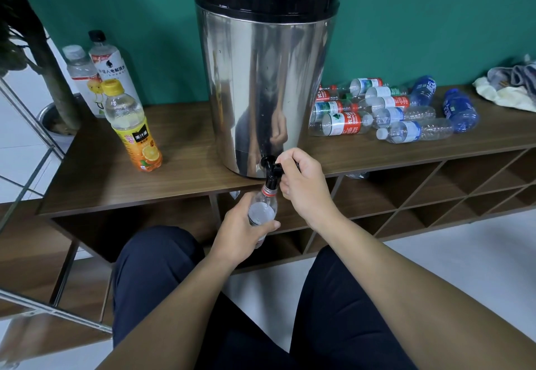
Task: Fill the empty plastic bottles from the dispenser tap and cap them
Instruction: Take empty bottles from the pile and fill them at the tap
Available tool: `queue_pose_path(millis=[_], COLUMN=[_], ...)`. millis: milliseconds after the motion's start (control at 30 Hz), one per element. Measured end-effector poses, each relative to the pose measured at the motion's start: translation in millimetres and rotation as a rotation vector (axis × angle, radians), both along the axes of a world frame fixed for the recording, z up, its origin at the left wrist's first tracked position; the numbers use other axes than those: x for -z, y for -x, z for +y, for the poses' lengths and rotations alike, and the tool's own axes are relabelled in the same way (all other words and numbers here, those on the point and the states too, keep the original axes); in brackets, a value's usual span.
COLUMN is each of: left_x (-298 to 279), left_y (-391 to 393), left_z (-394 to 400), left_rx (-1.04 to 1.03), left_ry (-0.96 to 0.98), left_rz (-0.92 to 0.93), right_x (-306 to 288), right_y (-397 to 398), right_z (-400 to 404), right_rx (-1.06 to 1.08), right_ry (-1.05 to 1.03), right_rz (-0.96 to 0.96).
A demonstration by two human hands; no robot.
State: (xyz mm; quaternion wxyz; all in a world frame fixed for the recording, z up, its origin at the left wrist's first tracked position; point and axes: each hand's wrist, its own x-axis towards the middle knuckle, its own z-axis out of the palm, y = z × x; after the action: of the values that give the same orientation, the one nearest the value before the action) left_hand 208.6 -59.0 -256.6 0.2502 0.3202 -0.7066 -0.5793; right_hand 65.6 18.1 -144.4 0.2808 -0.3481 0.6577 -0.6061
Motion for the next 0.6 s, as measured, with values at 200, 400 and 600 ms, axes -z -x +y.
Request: queue_pose_path(millis=[200,400,600], left_x=[-1.3,-4.5,-2.8], left_y=[-1.1,-1.3,-0.9], left_z=[-0.2,1.5,1.9], left_rx=[-0.001,-0.004,-0.006], left_ry=[0.030,0.027,0.018], left_rz=[-0.031,-0.023,0.002], right_x=[-0.4,-1.2,0.2], right_y=[-0.3,-1.3,-1.0], right_z=[0.1,0.6,0.5], right_rx=[-0.001,0.001,0.008], right_ry=[0.005,0.006,0.009], right_rz=[-0.002,0.001,0.017])
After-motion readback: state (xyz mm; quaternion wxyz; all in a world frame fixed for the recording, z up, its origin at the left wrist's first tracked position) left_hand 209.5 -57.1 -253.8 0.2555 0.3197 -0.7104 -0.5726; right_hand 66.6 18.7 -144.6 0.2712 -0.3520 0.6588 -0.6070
